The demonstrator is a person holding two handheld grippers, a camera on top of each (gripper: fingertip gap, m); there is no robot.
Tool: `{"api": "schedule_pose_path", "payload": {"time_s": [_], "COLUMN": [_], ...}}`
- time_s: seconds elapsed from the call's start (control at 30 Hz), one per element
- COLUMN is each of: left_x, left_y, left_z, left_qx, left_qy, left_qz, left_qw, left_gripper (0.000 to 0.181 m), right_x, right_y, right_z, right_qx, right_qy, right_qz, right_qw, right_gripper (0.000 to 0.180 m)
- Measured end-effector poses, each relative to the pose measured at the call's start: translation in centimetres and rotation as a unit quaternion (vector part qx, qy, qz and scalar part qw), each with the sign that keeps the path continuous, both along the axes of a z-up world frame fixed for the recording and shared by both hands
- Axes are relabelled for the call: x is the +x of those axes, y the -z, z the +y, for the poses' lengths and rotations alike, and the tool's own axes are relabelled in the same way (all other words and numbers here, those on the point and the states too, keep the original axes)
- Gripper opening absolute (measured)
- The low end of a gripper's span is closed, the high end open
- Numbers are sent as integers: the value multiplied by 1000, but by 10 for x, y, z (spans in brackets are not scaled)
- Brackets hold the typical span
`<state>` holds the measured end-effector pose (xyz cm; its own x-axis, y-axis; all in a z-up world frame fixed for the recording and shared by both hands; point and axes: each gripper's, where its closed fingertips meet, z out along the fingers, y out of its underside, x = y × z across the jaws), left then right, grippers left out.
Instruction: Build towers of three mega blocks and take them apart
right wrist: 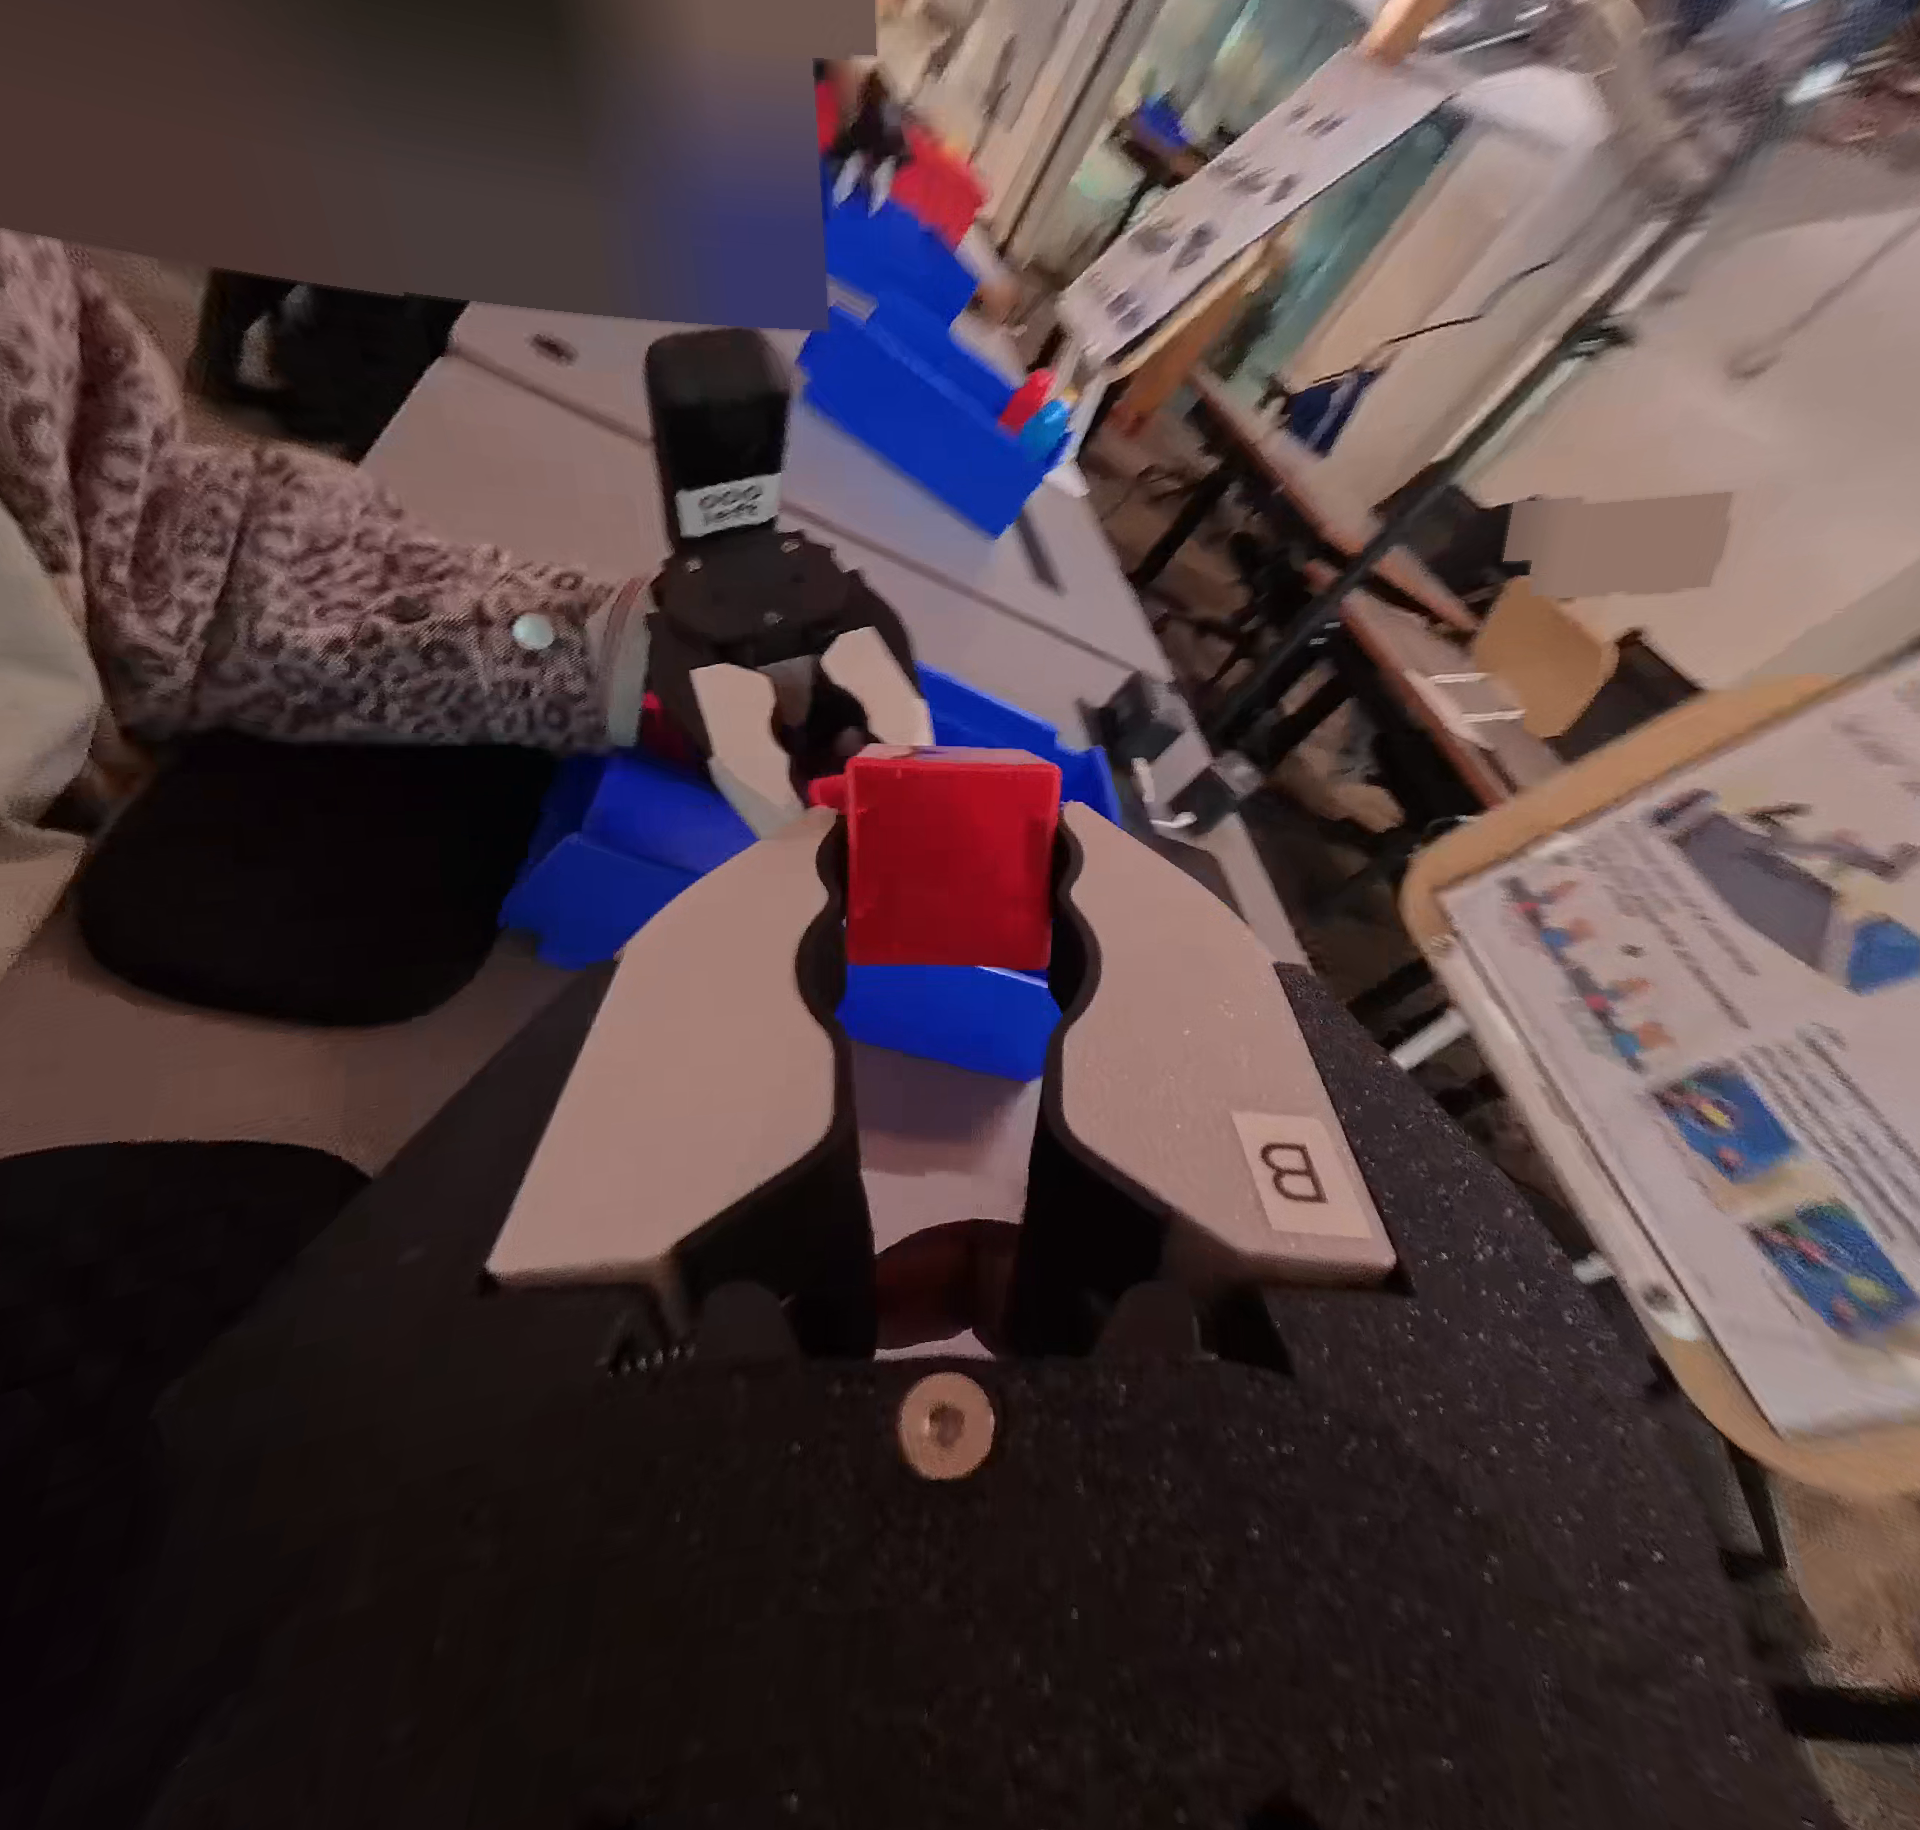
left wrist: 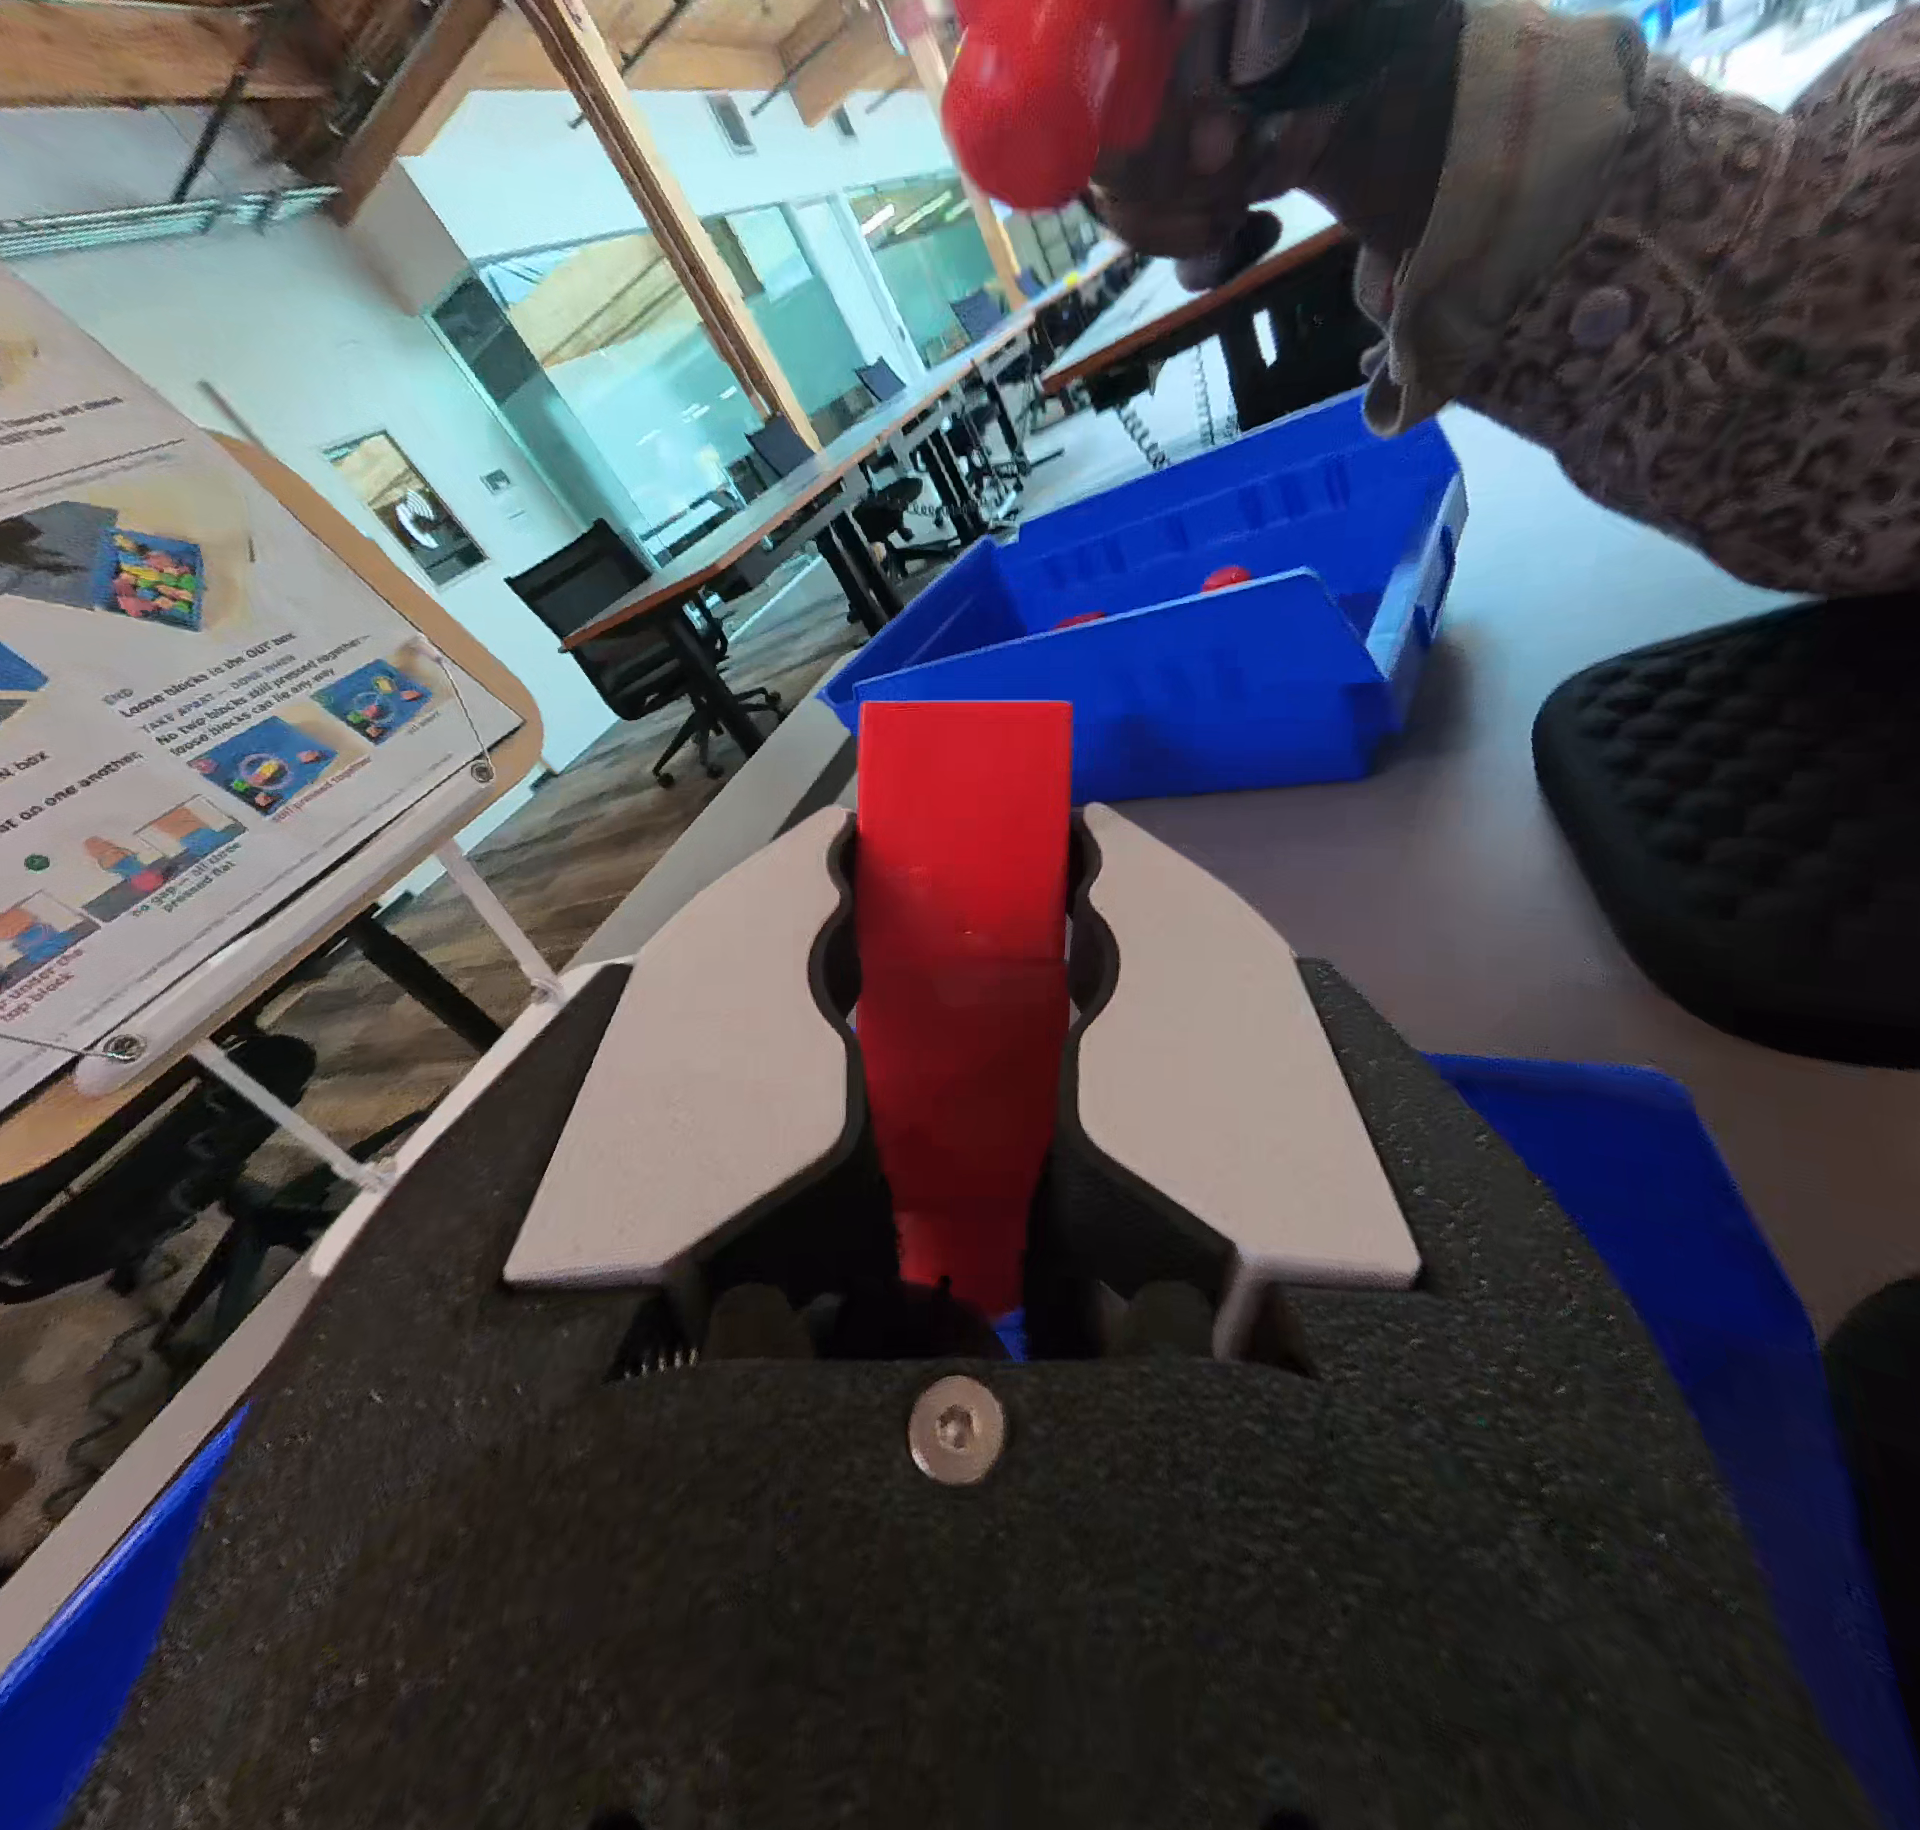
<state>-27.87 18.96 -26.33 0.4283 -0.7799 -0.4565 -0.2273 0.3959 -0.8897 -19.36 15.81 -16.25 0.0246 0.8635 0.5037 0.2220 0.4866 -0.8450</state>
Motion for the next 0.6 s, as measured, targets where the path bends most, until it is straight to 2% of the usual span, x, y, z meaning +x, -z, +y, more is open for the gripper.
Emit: {"api": "schedule_pose_path", "payload": {"time_s": [0.1,0.2,0.3,0.37,0.43,0.47,0.6], "left_x": [4,6,8,9,9,9,9], "left_y": [-6,-2,5,8,11,13,13], "left_z": [-3,-1,2,3,5,6,6], "left_qx": [-3,5,-1,-3,-2,0,0], "left_qy": [12,2,-3,-5,-13,-16,-17], "left_qz": [-22,-7,6,13,21,25,27], "left_qw": [1000,1000,1000,1000,1000,1000,999], "left_gripper": [37,37,37,37,37,37,37], "right_x": [62,138,212,248,264,263,228], "right_y": [-8,27,92,134,163,170,163], "right_z": [23,64,85,85,80,80,87], "right_qx": [-19,-63,-186,-277,-345,-360,-354], "right_qy": [102,290,436,490,504,495,426], "right_qz": [12,-62,-172,-237,-281,-287,-258], "right_qw": [995,953,864,792,740,737,792], "right_gripper": [36,35,36,36,36,36,36]}}
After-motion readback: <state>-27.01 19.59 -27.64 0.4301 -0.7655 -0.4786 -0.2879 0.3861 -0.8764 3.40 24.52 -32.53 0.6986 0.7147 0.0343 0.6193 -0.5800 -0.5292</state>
